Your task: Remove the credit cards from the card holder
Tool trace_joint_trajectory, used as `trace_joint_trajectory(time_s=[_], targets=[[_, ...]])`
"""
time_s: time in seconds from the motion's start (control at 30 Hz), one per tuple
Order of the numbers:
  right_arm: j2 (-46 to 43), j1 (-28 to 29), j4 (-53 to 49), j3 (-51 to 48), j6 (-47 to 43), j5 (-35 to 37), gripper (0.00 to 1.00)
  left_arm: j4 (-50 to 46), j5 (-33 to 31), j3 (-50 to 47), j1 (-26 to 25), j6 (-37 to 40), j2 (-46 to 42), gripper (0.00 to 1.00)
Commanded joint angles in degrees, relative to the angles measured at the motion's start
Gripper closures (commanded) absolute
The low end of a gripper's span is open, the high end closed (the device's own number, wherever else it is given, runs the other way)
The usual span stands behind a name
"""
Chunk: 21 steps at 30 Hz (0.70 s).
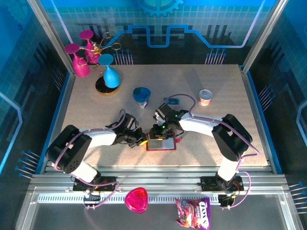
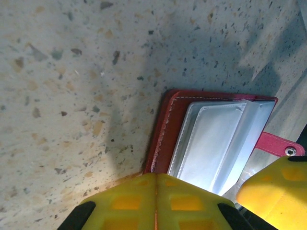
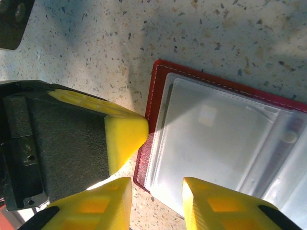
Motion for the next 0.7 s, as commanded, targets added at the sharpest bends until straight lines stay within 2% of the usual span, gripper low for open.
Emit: trace_joint_trajectory(time_s=[0.0,0.2,0.67], targets=[[1.40,0.20,1.22,-0.73,0.74,-1.50,0.66,-0.99,0.46,-0.82,-0.38,0.05,0.99,0.93],[1.64,0.41,2.43,-1.35,0.92,-2.09,0.59,-1.94,0.25,-0.52,-0.35,0.53,0.85,0.93],[2.70,0.73,-0.98,-1.21,0.48,0.79,0.51,-3.11,0.08,-0.17,-0.36,1.52,1.13,0.93]])
